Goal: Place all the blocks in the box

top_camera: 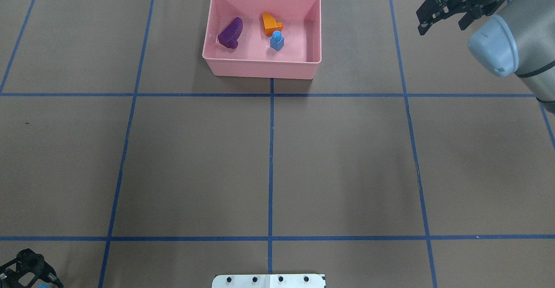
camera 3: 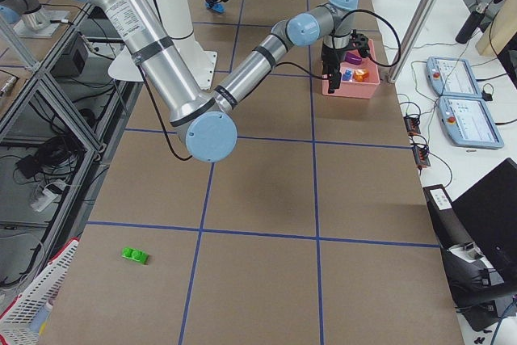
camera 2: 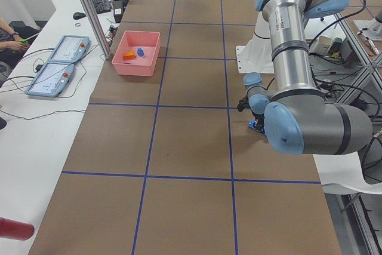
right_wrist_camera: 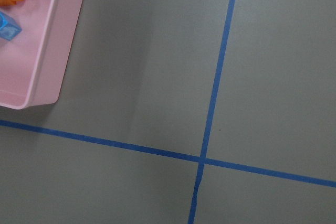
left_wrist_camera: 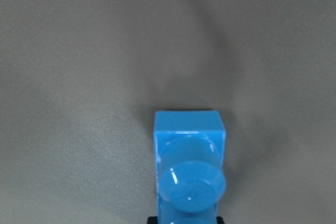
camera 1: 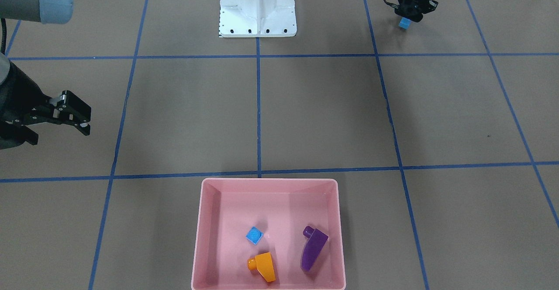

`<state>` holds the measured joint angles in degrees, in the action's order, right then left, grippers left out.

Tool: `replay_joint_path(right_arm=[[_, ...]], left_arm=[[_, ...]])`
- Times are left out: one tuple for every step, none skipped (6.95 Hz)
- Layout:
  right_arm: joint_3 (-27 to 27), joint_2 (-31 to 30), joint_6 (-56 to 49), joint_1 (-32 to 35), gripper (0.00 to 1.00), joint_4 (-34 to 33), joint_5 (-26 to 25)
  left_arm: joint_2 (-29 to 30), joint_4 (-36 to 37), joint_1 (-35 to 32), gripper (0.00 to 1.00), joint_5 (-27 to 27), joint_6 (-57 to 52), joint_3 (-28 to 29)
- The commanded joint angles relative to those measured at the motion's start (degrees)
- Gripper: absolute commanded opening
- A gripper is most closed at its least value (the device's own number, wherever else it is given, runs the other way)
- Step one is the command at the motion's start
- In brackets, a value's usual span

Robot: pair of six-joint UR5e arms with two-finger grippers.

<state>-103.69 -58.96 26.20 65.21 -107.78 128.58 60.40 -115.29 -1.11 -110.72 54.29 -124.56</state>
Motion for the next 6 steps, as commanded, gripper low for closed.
replay_joint_path(right_arm=[[-4.4,-8.3,-4.4,0.6,0.99,0.0,-0.3],[-6.0,-11.8,-4.7,0.7,0.99,-0.1,-0.3],[-7.2,-16.4,-5.7,0.6,0.99,-0.1,-0.6],[-8.3,-20.0,-8.8,0.7,0.99,-0.1,-0.9],[-8.5,-23.6,-9.4,0.6,0.99,0.0,-1.0],[-9.2,-28.4,-13.7,0.5,0.99,0.7,-1.2]], left_arm=[[-1.6,0.1,-1.2,0.00,-0.9,5.4,-6.7],[-0.7,0.1,-5.3,0.00,-4.4,5.4,-8.3],[0.6,-0.1,-12.4,0.00,-10.6,4.5,-9.1],[4.2,-0.1,-20.6,0.00,-14.9,3.9,-9.4],[9.4,0.4,-28.2,0.00,-17.5,0.7,-7.9],[12.7,0.4,-35.2,0.00,-22.3,-0.9,-5.4]])
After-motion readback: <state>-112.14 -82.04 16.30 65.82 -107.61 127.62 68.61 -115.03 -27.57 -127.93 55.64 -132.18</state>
